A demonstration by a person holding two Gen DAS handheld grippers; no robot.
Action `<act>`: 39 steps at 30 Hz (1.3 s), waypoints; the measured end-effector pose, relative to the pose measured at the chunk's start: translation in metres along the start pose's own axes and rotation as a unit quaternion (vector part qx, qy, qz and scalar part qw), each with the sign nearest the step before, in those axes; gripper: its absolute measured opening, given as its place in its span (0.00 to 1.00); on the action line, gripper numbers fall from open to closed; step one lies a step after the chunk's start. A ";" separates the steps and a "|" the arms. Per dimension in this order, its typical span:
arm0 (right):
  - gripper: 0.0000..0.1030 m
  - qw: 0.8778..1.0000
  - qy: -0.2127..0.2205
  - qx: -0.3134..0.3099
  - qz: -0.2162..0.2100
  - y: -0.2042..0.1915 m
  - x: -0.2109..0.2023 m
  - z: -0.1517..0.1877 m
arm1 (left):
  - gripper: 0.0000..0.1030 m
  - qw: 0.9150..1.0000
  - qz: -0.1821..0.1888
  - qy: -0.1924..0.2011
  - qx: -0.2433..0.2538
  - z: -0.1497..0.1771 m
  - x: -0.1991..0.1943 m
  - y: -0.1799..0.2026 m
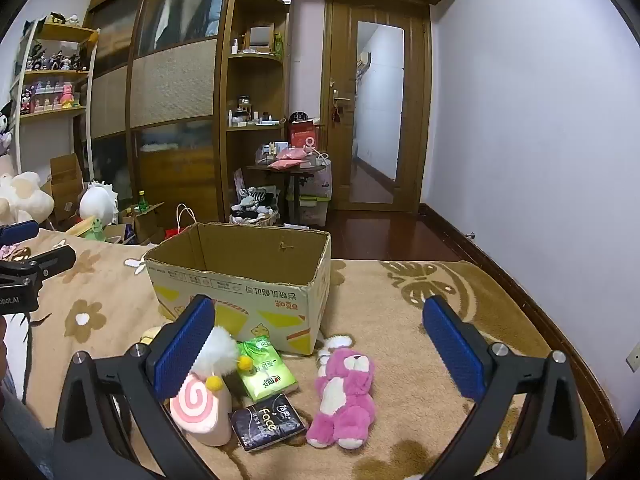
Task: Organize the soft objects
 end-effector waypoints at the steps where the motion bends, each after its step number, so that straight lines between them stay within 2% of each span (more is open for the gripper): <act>1: 1.00 1.000 0.001 -0.001 0.001 0.000 0.000 0.000 | 0.98 1.000 0.000 -0.002 0.001 0.000 0.000 0.000; 39: 1.00 1.000 0.001 0.000 -0.001 -0.001 -0.004 0.000 | 0.98 1.000 -0.002 -0.001 0.001 0.000 0.003 0.000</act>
Point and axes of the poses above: each gripper's, at about its wrist camera, not at the fingertips, and x roughly the way its jaws point, y to its right, z to its underside, the point moved 7 cm from there along x, roughly the way its jaws point, and after that the axes turned 4 degrees about -y, right-handed, at the moved point
